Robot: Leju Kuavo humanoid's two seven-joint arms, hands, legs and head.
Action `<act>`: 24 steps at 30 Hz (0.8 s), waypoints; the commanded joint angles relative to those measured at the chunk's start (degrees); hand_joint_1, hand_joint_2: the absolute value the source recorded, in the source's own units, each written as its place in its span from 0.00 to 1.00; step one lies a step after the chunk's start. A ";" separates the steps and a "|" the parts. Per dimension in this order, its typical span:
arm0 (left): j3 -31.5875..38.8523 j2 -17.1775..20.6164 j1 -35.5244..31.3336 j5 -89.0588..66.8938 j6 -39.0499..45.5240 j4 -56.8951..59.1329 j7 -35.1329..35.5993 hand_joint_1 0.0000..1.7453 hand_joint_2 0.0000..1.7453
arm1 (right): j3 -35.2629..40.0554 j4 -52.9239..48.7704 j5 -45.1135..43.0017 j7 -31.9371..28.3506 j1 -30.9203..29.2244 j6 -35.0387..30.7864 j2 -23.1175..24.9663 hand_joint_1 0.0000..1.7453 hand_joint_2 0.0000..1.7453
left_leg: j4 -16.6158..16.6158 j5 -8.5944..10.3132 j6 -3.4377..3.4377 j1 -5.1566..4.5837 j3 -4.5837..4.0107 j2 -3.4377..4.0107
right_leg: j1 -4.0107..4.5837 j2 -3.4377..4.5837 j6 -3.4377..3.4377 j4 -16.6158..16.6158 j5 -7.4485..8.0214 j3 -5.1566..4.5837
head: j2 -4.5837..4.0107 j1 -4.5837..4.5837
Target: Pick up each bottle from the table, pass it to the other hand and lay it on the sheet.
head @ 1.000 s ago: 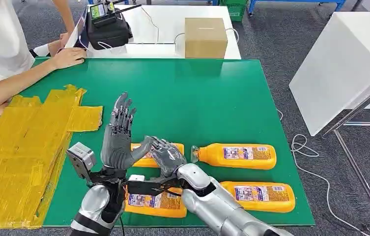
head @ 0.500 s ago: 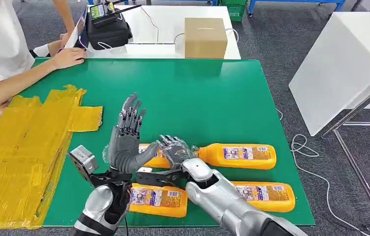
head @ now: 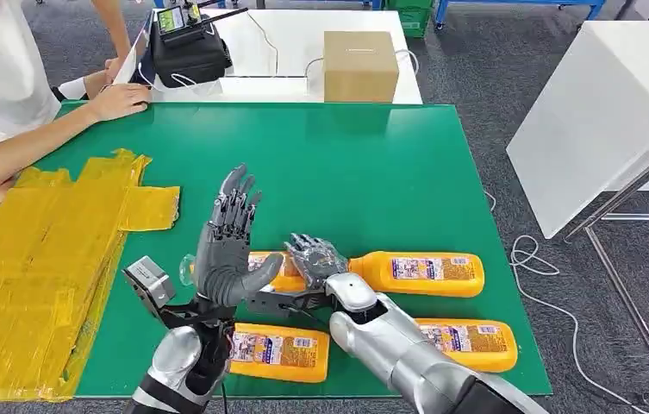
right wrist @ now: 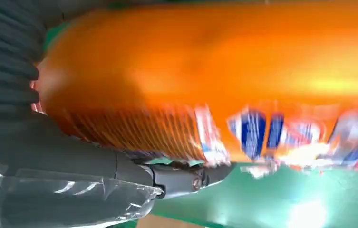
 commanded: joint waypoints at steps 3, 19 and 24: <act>-1.36 0.99 -2.38 0.26 -0.24 2.69 0.30 0.00 1.00 | -1.34 3.32 -0.20 0.16 -2.20 0.60 0.34 0.79 1.00 | -0.03 -0.02 -0.11 0.00 0.15 -0.06 | 0.00 -0.11 -0.02 -0.03 -0.05 0.17 | 0.00 0.00; -1.15 1.24 -1.14 0.34 -0.39 1.04 0.06 0.00 1.00 | -5.83 2.45 -0.42 -0.77 -0.76 -6.84 0.17 1.00 1.00 | -0.05 -0.07 -0.13 0.00 0.25 -0.04 | 0.00 -0.09 -0.04 -0.06 -0.08 0.28 | 0.00 0.00; -0.25 1.46 0.68 -1.59 1.58 -1.23 0.45 0.00 1.00 | -15.52 -2.92 -4.14 -4.23 1.41 -28.77 -0.93 1.00 1.00 | -0.04 -0.11 -0.13 0.00 0.28 0.02 | 0.00 -0.04 -0.03 -0.06 -0.10 0.31 | 0.00 0.00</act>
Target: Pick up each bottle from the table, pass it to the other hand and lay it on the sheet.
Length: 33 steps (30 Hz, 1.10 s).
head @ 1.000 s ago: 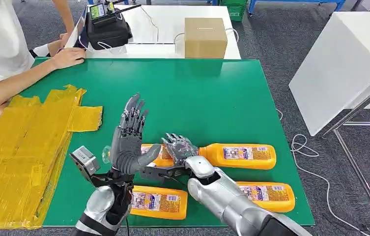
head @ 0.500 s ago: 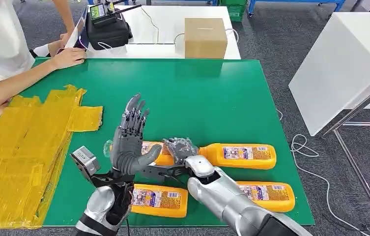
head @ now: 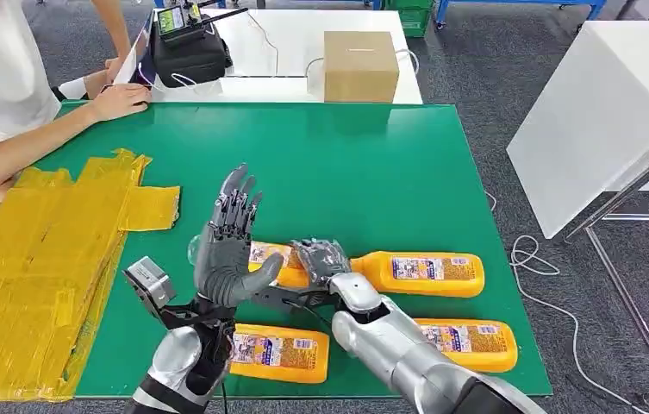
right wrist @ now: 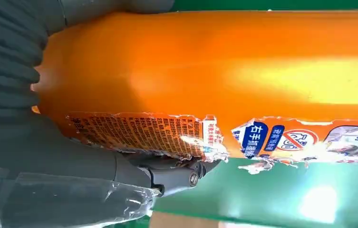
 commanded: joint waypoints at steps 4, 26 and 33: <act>0.48 2.38 3.20 -2.80 2.92 -4.33 0.06 0.00 1.00 | -27.17 -22.61 -17.08 -23.31 9.01 -33.45 -1.82 1.00 1.00 | -0.04 -0.05 -0.08 0.01 0.08 0.01 | 0.01 -0.01 -0.02 -0.05 -0.03 0.11 | 0.00 0.00; 1.04 5.35 -4.89 1.75 -3.33 4.17 9.52 0.00 1.00 | -17.42 -40.68 -32.54 -32.75 23.32 -12.20 -2.07 1.00 1.00 | -0.12 -0.08 -0.17 0.06 0.28 -0.01 | 0.06 -0.16 -0.08 -0.17 -0.07 0.33 | 0.00 0.02; -0.69 6.03 -6.59 2.31 -4.83 4.02 11.31 0.00 1.00 | -14.20 -34.69 -30.91 -33.93 21.43 -10.89 -2.28 1.00 1.00 | -0.10 -0.06 -0.13 0.05 0.22 -0.03 | 0.04 -0.14 -0.04 -0.14 -0.05 0.27 | 0.00 0.04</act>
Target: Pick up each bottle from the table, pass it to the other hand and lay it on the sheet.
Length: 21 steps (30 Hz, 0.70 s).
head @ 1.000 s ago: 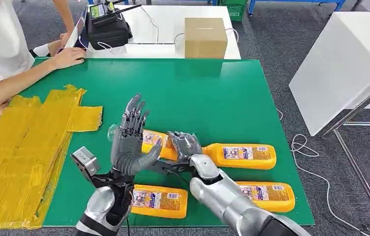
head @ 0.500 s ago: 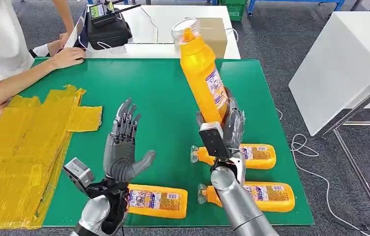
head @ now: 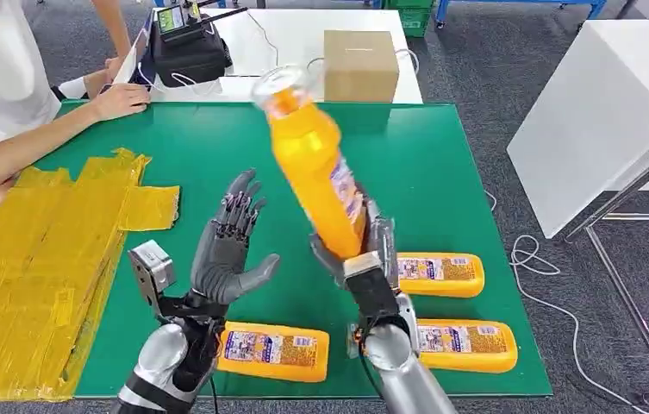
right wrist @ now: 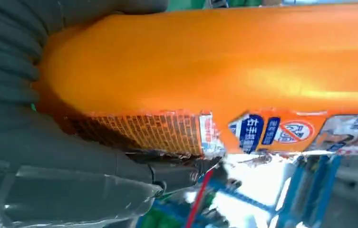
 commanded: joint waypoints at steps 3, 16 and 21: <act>-1.49 3.17 -6.48 1.05 -2.30 5.70 2.58 0.00 1.00 | 8.87 10.95 2.75 -1.80 -3.02 0.35 -1.37 1.00 1.00 | -0.10 -0.07 -0.12 0.04 0.35 0.06 | 0.04 0.02 -0.04 -0.16 -0.03 0.37 | 0.00 0.00; -2.29 3.45 -7.15 2.07 -2.78 5.87 2.85 0.00 1.00 | 14.58 16.62 7.60 -2.64 -5.16 -1.74 -0.51 1.00 1.00 | -0.07 -0.04 -0.10 0.00 0.21 -0.04 | 0.00 -0.05 -0.03 -0.08 -0.04 0.23 | 0.00 0.00; -2.23 3.14 -7.35 2.88 -2.85 6.73 2.65 0.00 1.00 | 19.54 21.15 12.12 -0.91 -6.98 -3.16 0.02 1.00 1.00 | -0.09 -0.11 -0.15 0.02 0.40 0.05 | 0.02 -0.01 -0.05 -0.13 -0.08 0.41 | 0.00 0.02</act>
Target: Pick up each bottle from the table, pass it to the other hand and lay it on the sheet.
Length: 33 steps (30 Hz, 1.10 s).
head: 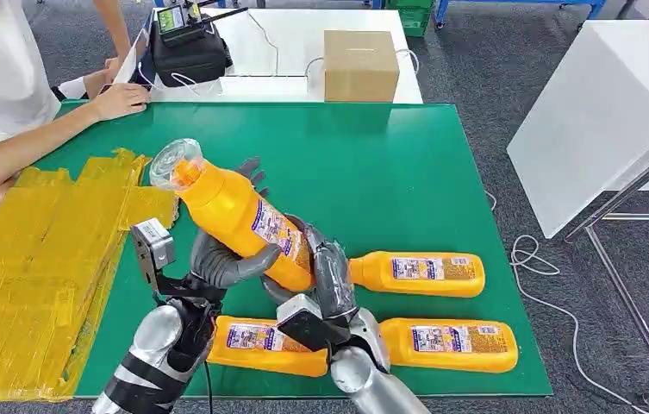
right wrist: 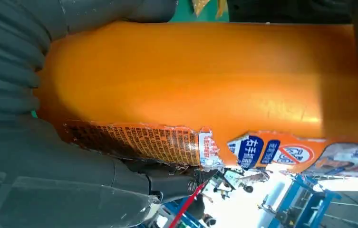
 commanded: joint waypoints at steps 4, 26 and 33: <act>-1.72 1.32 -2.93 1.79 -1.00 4.22 -0.57 0.00 1.00 | 9.96 10.72 5.36 1.41 -4.89 -1.56 -0.44 1.00 1.00 | -0.08 -0.08 -0.14 0.02 0.34 -0.02 | 0.02 -0.07 -0.04 -0.11 -0.08 0.36 | 0.00 0.00; 0.07 0.79 2.21 -8.23 10.86 -4.86 -7.07 1.00 1.00 | 4.49 -0.54 5.19 2.73 1.04 -5.86 -4.50 1.00 1.00 | -0.03 -0.05 -0.09 0.04 0.16 -0.14 | 0.02 -0.18 -0.02 -0.09 -0.08 0.18 | 0.00 0.00; 2.70 3.49 1.96 -25.90 24.22 -9.88 -7.90 1.00 1.00 | -1.61 -18.97 4.40 4.51 7.54 -5.29 -6.38 0.00 1.00 | 0.00 -0.04 -0.10 0.02 0.08 -0.14 | 0.01 -0.18 -0.03 -0.02 -0.09 0.09 | 0.00 -0.04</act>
